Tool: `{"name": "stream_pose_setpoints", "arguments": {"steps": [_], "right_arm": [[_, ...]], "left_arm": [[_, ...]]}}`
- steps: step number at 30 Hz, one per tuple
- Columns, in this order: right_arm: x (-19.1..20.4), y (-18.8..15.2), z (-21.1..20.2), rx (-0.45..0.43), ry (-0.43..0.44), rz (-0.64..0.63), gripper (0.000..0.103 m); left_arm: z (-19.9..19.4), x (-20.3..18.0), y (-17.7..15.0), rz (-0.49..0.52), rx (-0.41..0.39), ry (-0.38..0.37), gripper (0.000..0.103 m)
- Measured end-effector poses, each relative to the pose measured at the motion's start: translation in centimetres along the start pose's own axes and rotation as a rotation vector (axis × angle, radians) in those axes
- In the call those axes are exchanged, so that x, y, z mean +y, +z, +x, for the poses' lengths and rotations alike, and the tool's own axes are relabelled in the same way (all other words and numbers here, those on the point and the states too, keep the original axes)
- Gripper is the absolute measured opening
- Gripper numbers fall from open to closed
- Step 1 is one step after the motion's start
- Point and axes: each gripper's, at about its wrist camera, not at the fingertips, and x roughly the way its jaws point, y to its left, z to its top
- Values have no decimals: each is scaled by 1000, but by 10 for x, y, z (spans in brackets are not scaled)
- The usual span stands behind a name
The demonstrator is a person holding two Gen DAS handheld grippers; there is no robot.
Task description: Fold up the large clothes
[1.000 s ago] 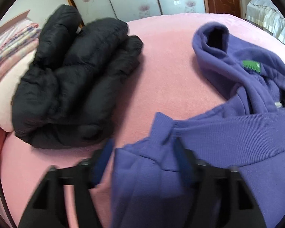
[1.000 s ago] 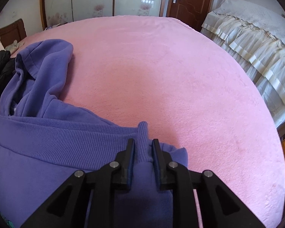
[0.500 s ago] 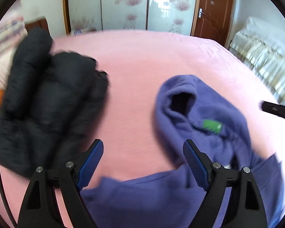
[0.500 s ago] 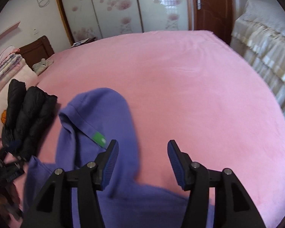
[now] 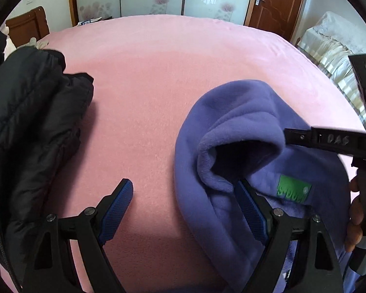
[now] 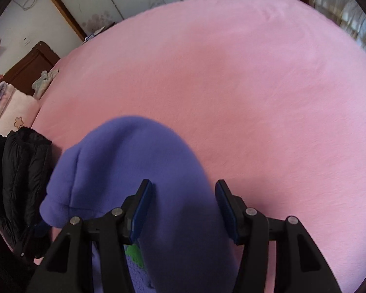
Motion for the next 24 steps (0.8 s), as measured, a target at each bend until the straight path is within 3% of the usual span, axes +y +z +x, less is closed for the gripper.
{"name": "stream_pose_setpoints", "arguments": {"steps": [2,5,9,11,15,19,21,24], "right_arm": [[13,-7,2,-42,-63,-94,5],[28,-19,-24,-143,-35,-182,5],[43,-48,-97,-332,123,-336,5],[55,-76,-140,-415,148,-470,5],[69,-146,-210,-480,188,-698,5],[75,-227,-251,-464,211,-898,6],[78,-281,-252,-381,186,-995,10],[69,-336,-240,-259,137,-997,22]], "left_arm": [[-4,2,-2,-16,-17,2,84],[-21,9,-9,-20,-46,3,84],[-66,23,-35,-31,-66,-54,84],[-93,35,-51,-48,-73,-80,84],[-152,60,-103,-122,-45,-166,84],[-189,80,-159,-206,12,-244,84],[-199,85,-191,-248,52,-271,84],[-200,88,-241,-284,130,-271,84]]}}
